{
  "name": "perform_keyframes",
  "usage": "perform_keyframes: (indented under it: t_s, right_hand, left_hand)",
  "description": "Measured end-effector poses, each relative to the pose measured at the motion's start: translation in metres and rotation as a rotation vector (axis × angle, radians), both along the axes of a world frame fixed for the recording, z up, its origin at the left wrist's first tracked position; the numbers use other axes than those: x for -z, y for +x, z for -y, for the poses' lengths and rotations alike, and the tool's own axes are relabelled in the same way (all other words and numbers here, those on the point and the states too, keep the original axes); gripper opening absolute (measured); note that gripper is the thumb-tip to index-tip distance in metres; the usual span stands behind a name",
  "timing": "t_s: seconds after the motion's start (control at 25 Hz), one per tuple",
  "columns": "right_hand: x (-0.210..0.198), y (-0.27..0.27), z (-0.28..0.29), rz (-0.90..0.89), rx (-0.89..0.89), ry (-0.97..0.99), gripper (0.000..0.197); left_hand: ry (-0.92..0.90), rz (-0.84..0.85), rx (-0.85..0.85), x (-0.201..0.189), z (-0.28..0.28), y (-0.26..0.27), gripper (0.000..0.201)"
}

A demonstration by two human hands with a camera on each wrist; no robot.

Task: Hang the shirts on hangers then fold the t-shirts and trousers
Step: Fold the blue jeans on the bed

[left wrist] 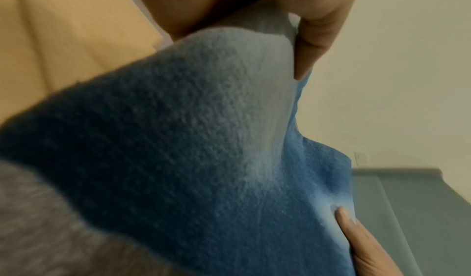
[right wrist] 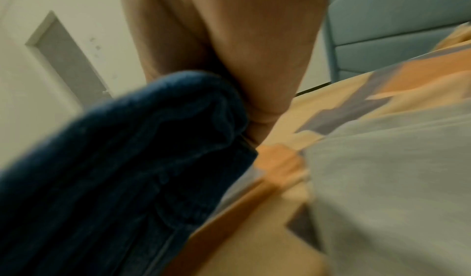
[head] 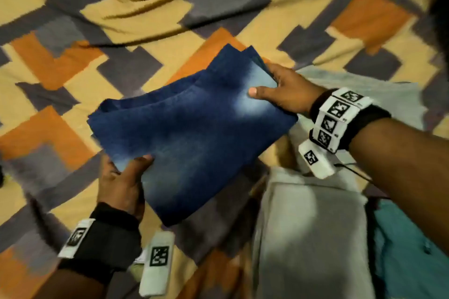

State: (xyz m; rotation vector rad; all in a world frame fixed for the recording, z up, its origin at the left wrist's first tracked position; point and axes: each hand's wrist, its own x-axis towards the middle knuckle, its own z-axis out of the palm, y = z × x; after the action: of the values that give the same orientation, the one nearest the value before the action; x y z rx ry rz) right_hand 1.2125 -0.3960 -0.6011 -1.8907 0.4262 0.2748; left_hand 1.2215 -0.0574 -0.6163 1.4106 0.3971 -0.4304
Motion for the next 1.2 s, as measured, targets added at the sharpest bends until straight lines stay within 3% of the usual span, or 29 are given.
perform_keyframes:
  t_s: [0.08, 0.2, 0.28, 0.4, 0.56, 0.68, 0.76, 0.8, 0.88, 0.96, 1.0, 1.08, 1.2]
  right_hand:
    - [-0.011, -0.058, 0.062, -0.028, 0.162, -0.023, 0.042]
    - [-0.024, -0.128, 0.141, -0.078, 0.380, -0.121, 0.028]
    - [-0.020, -0.169, 0.193, -0.094, 0.524, -0.160, 0.031]
    - [-0.001, -0.198, 0.239, -0.125, 0.595, -0.195, 0.035]
    - [0.026, -0.203, 0.252, -0.178, 0.544, -0.178, 0.032]
    - [0.045, -0.209, 0.240, -0.306, 0.582, -0.318, 0.050]
    - [0.046, -0.205, 0.219, -0.287, 0.585, -0.717, 0.066]
    - [0.044, -0.200, 0.205, -0.173, 0.537, -0.940, 0.071]
    - [0.047, -0.187, 0.172, 0.042, 0.346, -1.118, 0.070]
    - [0.073, -0.180, 0.142, -0.025, 0.105, -1.149, 0.070]
    - [0.093, -0.179, 0.132, -0.110, 0.039, -1.174, 0.072]
    - [0.118, -0.177, 0.130, -0.242, -0.029, -1.179, 0.075]
    - [0.102, -0.171, 0.137, -0.351, -0.062, -1.163, 0.079]
  left_hand:
    - [-0.017, -0.004, 0.123, -0.002, 0.070, -0.014, 0.075]
    - [-0.058, 0.009, 0.205, 0.005, 0.181, -0.029, 0.066]
    - [-0.035, 0.011, 0.260, 0.011, 0.250, -0.036, 0.060]
    - [0.037, -0.015, 0.315, 0.028, 0.308, -0.046, 0.055]
    - [0.134, -0.051, 0.289, 0.053, 0.309, -0.057, 0.050]
    - [0.359, 0.051, 0.449, 0.060, 0.297, -0.049, 0.068]
    - [0.763, 0.305, 0.633, 0.049, 0.297, -0.051, 0.093]
    - [0.960, 0.487, 0.748, 0.040, 0.302, -0.057, 0.101]
    - [1.156, 0.824, 1.097, 0.036, 0.314, -0.074, 0.100]
    - [1.170, 0.914, 1.388, 0.060, 0.314, -0.081, 0.090]
    - [1.165, 0.899, 1.425, 0.076, 0.311, -0.080, 0.087]
    - [1.132, 0.881, 1.394, 0.099, 0.305, -0.072, 0.085]
    - [1.095, 0.897, 1.391, 0.091, 0.309, -0.070, 0.086]
